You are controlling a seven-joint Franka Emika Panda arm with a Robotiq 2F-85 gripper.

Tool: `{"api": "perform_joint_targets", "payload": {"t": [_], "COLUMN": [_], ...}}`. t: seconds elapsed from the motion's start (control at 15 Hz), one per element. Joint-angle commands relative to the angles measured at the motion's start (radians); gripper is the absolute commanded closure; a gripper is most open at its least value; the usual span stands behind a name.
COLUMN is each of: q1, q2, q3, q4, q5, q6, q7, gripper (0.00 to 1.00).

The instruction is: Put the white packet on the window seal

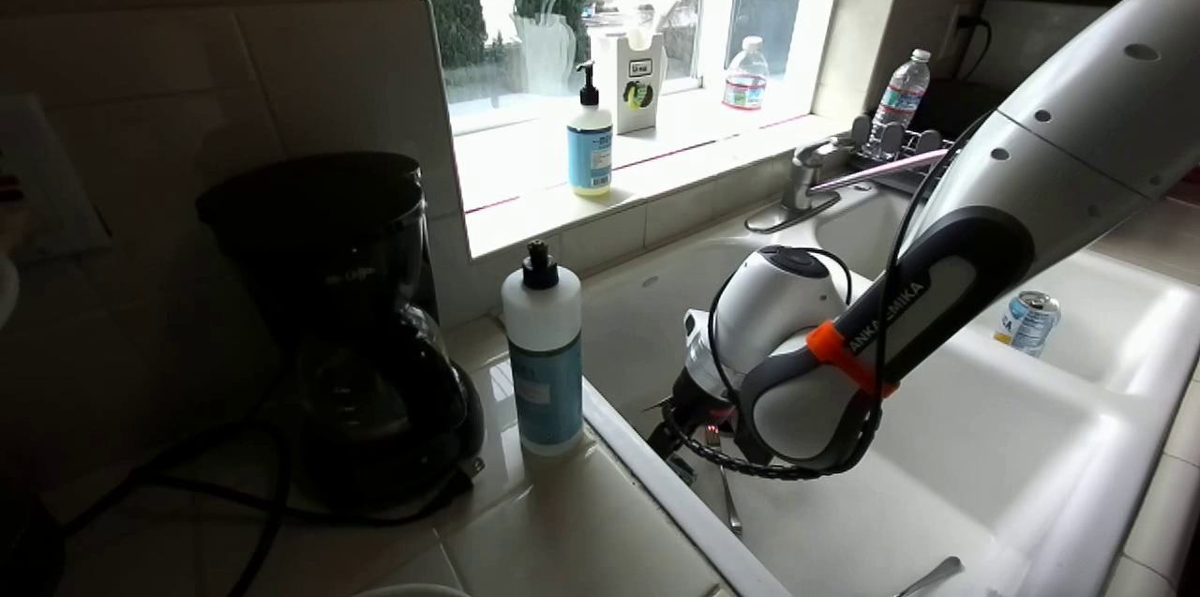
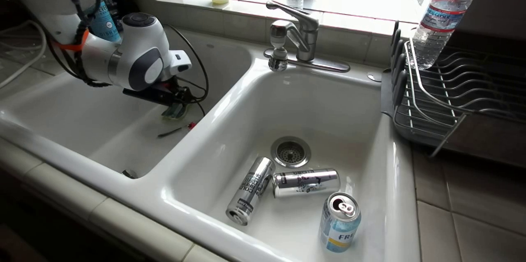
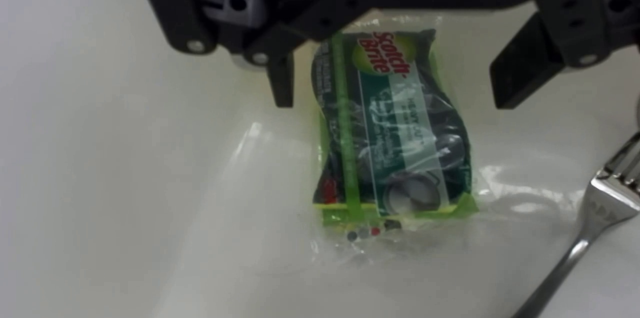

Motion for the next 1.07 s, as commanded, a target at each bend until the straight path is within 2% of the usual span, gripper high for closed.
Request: {"api": "perform_joint_targets", "payload": {"t": [0.0, 0.27, 0.6, 0.73, 0.8, 1.0], "q1": [0.023, 0.033, 0.031, 0.030, 0.029, 0.028], "q2": [0.063, 0.095, 0.129, 0.137, 0.139, 0.140], "q3": [-0.032, -0.060, -0.052, -0.049, -0.046, -0.038], "q4": [0.061, 0.092, 0.133, 0.145, 0.150, 0.164], "q5": [-0.029, -0.035, -0.047, -0.048, -0.048, -0.048], "q6": [-0.005, -0.022, -0.057, -0.071, -0.080, -0.095], "q7": [0.038, 0.050, 0.044, 0.044, 0.042, 0.039], "gripper": [0.00, 0.00, 0.01, 0.26, 0.31, 0.55]}}
